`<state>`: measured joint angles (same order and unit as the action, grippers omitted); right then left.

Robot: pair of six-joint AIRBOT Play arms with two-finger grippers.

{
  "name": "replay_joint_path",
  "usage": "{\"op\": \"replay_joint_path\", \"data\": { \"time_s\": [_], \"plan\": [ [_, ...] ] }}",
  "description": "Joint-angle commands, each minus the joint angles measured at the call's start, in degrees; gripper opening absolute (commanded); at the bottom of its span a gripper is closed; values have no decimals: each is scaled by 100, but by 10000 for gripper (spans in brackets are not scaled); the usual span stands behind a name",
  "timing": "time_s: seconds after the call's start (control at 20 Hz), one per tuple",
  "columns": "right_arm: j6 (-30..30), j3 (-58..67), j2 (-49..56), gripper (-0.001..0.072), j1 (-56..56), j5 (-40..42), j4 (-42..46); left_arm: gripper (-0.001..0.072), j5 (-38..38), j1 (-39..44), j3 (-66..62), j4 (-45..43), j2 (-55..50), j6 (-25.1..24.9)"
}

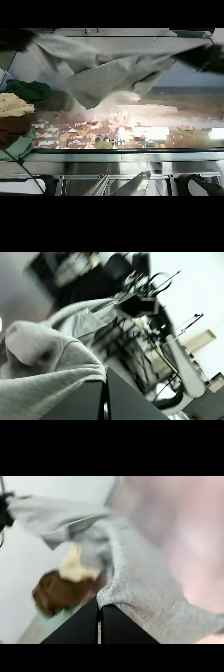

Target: Fold the shirts.

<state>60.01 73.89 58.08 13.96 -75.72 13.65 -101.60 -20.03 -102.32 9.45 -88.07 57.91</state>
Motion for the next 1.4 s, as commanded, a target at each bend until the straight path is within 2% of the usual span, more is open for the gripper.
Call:
{"op": "replay_joint_path", "data": {
  "time_s": [0.0, 0.2, 0.35, 0.5, 0.6, 0.7, 0.75, 0.8, 0.85, 0.9, 1.05, 1.15, 1.25, 1.35],
  "plan": [
    [299, 1316, -905, 10, 516, -111, 138, 9, 372, -450, -116, 1001, 1652, -146],
    [299, 1403, -981, 10, 450, 46, 527, 10, 887, -809, 361, -107, 3174, -35],
    [282, 1403, -144, 10, 420, 190, 693, 13, 1659, -1366, 1534, -1416, 3838, -15],
    [28, 1403, 1222, 10, -39, 199, 695, 13, 2055, -1552, 3154, -1602, 3866, -157],
    [-223, 1403, 2208, 10, -433, 201, 695, 12, 2068, -1366, 4037, -1646, 3532, -599],
    [-511, 1403, 3091, 10, -778, 339, 695, 10, 2310, -1080, 4743, -2063, 3027, -1025],
    [-664, 1405, 3469, 10, -935, 535, 693, 44, 2527, -940, 5018, -2302, 2743, -1200],
    [-734, 1412, 3779, 72, -1064, 713, 673, 357, 2787, -822, 5224, -2389, 2463, -1311],
    [-734, 1440, 4004, 316, -1126, 802, 599, 709, 3082, -730, 5381, -2371, 2157, -1309],
    [-734, 1484, 4157, 391, -1130, 831, 505, 718, 3305, -704, 5421, -2347, 1880, -1316],
    [-597, 1665, 4159, 390, -826, 616, 476, 716, 3263, -855, 4955, -2573, 1080, -1307],
    [-442, 1722, 3963, 387, -404, -122, 476, 716, 2815, -916, 4461, -2900, 702, -1250],
    [-243, 1714, 3744, 280, 31, -1106, 542, 715, 2463, -839, 4009, -3209, 380, -1045],
    [116, 1561, 3488, 281, 341, -1707, 1132, 716, 2459, -645, 3637, -3779, 79, -697]
  ]
}}
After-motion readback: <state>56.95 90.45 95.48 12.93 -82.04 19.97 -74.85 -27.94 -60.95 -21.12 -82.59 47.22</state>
